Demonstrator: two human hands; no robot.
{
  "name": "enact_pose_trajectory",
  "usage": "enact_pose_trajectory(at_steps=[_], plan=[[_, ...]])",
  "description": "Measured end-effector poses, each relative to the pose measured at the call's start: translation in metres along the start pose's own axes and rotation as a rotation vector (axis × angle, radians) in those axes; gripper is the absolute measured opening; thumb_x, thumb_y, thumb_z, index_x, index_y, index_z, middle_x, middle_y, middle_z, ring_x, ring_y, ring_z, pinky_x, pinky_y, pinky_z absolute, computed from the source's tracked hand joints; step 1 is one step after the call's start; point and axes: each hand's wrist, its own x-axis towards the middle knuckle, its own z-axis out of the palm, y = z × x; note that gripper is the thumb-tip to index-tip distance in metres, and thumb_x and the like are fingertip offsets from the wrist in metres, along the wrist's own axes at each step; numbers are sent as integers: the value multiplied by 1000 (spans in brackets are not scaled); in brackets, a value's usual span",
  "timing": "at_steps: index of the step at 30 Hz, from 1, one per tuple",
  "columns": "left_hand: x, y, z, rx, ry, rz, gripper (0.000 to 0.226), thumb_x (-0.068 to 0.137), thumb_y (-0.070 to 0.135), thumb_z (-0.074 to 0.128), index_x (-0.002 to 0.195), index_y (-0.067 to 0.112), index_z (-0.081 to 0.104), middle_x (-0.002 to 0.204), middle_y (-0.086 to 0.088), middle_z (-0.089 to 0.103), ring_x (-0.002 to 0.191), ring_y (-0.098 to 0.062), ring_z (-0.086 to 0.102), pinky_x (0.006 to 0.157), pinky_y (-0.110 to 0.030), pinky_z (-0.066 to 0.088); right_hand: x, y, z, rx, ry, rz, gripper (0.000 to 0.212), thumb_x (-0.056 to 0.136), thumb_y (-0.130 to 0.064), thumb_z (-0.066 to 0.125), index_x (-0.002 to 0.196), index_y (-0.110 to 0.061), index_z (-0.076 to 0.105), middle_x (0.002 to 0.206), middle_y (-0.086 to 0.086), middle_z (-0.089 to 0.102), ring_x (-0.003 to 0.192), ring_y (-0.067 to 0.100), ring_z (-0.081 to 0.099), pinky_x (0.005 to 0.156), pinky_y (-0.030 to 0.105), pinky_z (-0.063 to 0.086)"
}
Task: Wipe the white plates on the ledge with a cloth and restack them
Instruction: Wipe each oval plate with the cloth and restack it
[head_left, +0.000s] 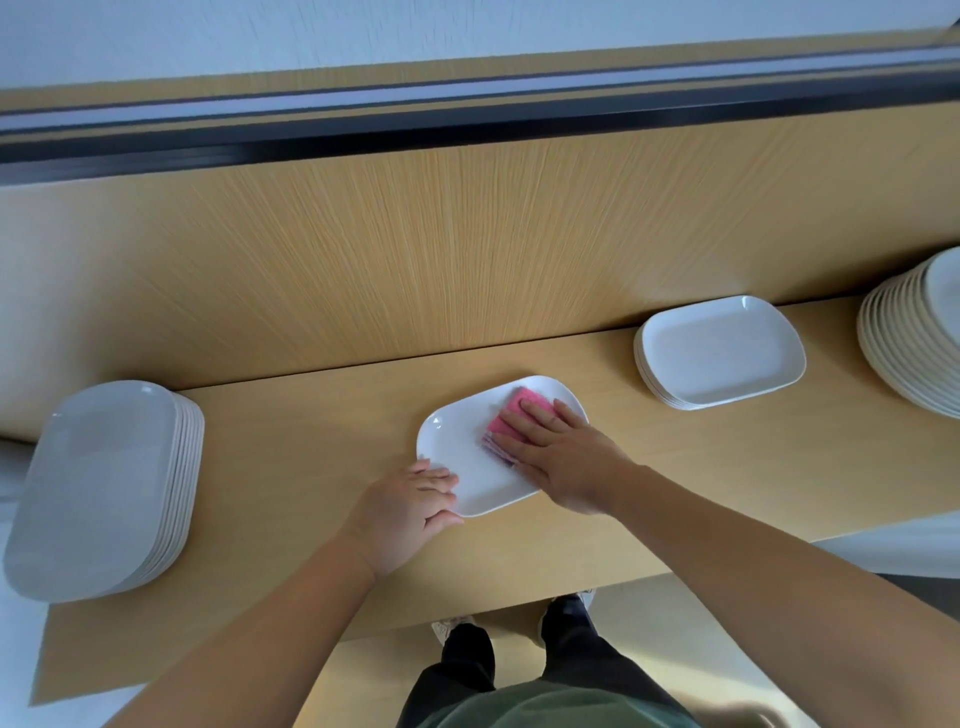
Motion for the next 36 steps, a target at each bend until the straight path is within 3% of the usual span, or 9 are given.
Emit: enact_pose_trajectory(at_steps=[8, 13, 16, 22, 25, 28, 30, 32, 36], plan=[[4, 5, -1, 106, 33, 56, 52, 95, 45, 40, 68, 15, 74, 92, 5, 75, 93, -11, 68, 96, -24, 41, -10, 4, -4, 53, -17, 207, 81, 77, -49, -20, 154, -35, -1, 162, -9, -9, 150, 16, -4, 119, 44, 7], [5, 7, -2, 135, -16, 52, 38, 84, 39, 49, 66, 17, 74, 89, 8, 74, 91, -8, 67, 95, -23, 40, -36, 1, 14, 43, 160, 224, 54, 96, -41, 25, 134, -22, 58, 138, 4, 57, 129, 24, 52, 89, 38, 53], [3, 5, -2, 122, -66, 17, 37, 83, 39, 48, 67, 19, 75, 90, 9, 75, 90, -7, 70, 95, -23, 40, -49, 0, 24, 95, 316, 170, 50, 99, -42, 28, 127, -21, 64, 131, 1, 63, 125, 23, 57, 85, 36, 55], [10, 11, -10, 157, -180, -42, 39, 80, 45, 43, 60, 24, 70, 85, 14, 72, 86, 0, 65, 91, -17, 40, -60, 7, 22, 153, 387, 33, 32, 84, -17, 72, 115, -25, 69, 107, -10, 70, 108, 22, 65, 74, 33, 54], [10, 17, -14, 163, -244, -52, 29, 77, 49, 60, 85, 23, 72, 106, 5, 72, 93, -14, 69, 73, -22, 54, -74, 9, 8, 99, 518, 3, 22, 92, -23, 57, 107, -26, 72, 94, -12, 71, 103, 23, 66, 68, 30, 51], [14, 23, -11, 265, -246, -17, 32, 69, 41, 81, 95, 26, 68, 120, 1, 67, 107, -19, 65, 82, -31, 55, -83, 8, -12, 150, 662, -2, 45, 105, -38, 31, 110, -23, 72, 94, -9, 72, 104, 26, 67, 65, 33, 52], [14, 27, -6, 313, -185, 41, 10, 85, 34, 60, 91, 27, 57, 119, 1, 67, 110, -19, 63, 91, -30, 51, -84, 9, -19, 214, 732, 5, 44, 105, -42, 33, 113, -22, 72, 96, -8, 72, 103, 27, 67, 64, 37, 53], [16, 32, -8, 289, -183, 8, 18, 92, 33, 39, 92, 26, 56, 118, 1, 68, 109, -19, 63, 96, -29, 45, -86, 12, -25, 267, 781, 9, 36, 103, -38, 43, 116, -20, 71, 99, -7, 72, 102, 27, 66, 66, 39, 54], [33, 48, -22, 195, -98, -103, 32, 90, 29, 39, 96, 17, 68, 107, -2, 72, 94, -21, 70, 78, -34, 56, -95, 25, -38, 284, 883, 18, 28, 99, -25, 57, 123, -17, 68, 108, -6, 70, 109, 24, 63, 77, 32, 47]])
